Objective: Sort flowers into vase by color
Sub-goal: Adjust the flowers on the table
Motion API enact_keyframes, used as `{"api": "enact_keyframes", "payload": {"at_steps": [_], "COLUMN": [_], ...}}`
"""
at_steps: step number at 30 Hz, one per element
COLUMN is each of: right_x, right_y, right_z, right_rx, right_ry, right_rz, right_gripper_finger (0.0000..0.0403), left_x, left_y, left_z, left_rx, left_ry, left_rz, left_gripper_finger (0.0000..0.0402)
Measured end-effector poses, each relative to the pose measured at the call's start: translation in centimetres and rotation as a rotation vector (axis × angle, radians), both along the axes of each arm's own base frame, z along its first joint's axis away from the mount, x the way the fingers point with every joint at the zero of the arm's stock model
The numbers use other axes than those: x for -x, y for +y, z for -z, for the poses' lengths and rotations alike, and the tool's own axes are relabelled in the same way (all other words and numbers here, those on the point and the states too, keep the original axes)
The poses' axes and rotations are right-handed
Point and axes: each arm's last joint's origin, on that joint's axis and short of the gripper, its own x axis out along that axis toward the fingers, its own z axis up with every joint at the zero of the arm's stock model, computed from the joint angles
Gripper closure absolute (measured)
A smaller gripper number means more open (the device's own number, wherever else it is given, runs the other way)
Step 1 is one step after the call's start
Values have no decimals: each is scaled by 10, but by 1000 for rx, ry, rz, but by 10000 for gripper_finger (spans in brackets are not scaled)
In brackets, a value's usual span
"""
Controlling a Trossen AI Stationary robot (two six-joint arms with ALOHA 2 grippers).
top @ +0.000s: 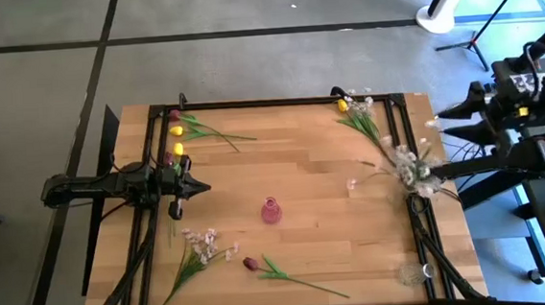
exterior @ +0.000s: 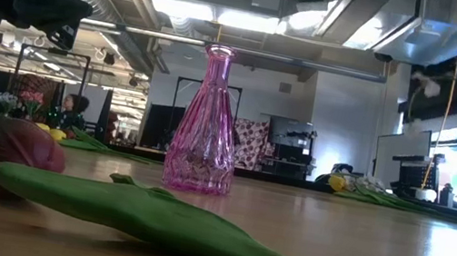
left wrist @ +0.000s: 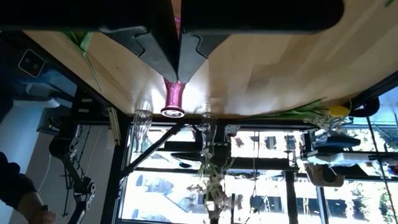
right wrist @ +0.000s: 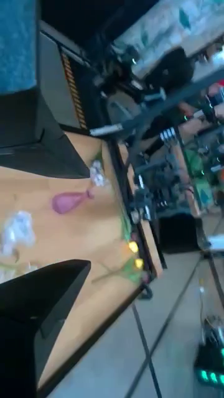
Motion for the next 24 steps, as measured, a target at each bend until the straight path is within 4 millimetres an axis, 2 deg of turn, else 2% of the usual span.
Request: {"api": "enact_keyframes", "payload": {"at_steps": [4,9,14,19,22,24], "right_x": [-7,-23,-69,-121,-145,-158], "right_y": [-1,-7,-15,-26,-41,-56], "right_z": [6,6,16,26,33,40], "right_rx": [32,97,194,402,456,413], "right_ry": [93,123,232,393,520,598], "right_rz": [36,226,435,755,857,864], "right_gripper_finger": [178,178,178,178,178,178], "left_x": [0,0,0,0,0,0], "left_y": [0,0,0,0,0,0], "left_z": [0,0,0,0,0,0], "left_rx": [0,0,0,0,0,0], "left_ry": [0,0,0,0,0,0], "left_rz": [0,0,0,0,0,0], "left_gripper_finger": [401,401,401,401,401,401]}}
